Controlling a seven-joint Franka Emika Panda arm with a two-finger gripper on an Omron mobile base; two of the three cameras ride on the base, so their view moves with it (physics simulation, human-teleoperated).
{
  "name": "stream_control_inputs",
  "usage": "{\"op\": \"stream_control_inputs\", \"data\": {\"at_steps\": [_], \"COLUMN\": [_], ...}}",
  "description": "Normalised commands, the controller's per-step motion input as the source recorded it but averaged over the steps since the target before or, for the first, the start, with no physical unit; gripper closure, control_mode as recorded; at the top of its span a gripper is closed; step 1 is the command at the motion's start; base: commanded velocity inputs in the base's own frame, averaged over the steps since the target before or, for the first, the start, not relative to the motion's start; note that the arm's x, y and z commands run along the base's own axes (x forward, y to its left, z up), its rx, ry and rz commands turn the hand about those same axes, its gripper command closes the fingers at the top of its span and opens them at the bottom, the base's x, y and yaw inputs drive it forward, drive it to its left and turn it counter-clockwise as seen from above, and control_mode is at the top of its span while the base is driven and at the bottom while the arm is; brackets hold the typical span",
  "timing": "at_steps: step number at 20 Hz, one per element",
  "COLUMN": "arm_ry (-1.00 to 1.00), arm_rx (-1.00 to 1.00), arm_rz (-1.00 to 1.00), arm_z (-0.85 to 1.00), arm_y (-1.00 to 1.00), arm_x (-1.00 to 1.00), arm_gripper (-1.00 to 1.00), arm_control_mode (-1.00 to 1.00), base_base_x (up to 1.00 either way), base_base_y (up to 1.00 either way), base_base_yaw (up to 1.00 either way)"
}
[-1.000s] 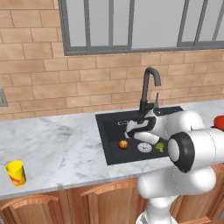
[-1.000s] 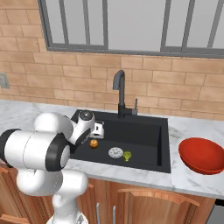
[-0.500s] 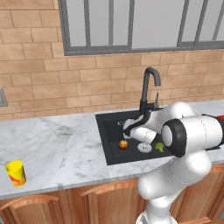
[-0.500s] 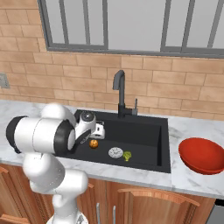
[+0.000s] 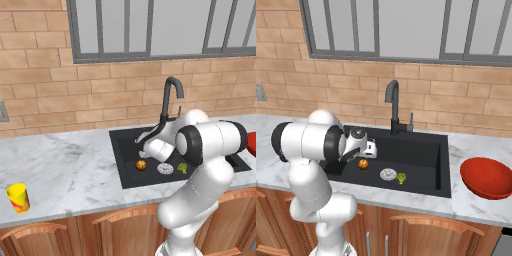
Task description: Remove the orange and broccoli from the sink. Then move the bowl and cup from the counter to the sink for washing.
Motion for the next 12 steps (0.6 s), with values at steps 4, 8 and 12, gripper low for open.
{"op": "stream_control_inputs", "data": {"at_steps": [4, 8, 12], "arm_ry": [0.00, 0.00, 0.00], "arm_rx": [0.00, 0.00, 0.00], "arm_rz": [0.00, 0.00, 0.00], "arm_z": [-0.18, -0.19, -0.20], "arm_y": [0.00, 0.00, 0.01], "arm_x": [0.19, 0.18, 0.15], "arm_gripper": [-1.00, -1.00, -1.00], "arm_control_mode": [-1.00, -1.00, -1.00], "base_base_x": [0.00, 0.00, 0.00], "base_base_y": [0.00, 0.00, 0.00], "base_base_yaw": [0.00, 0.00, 0.00]}}
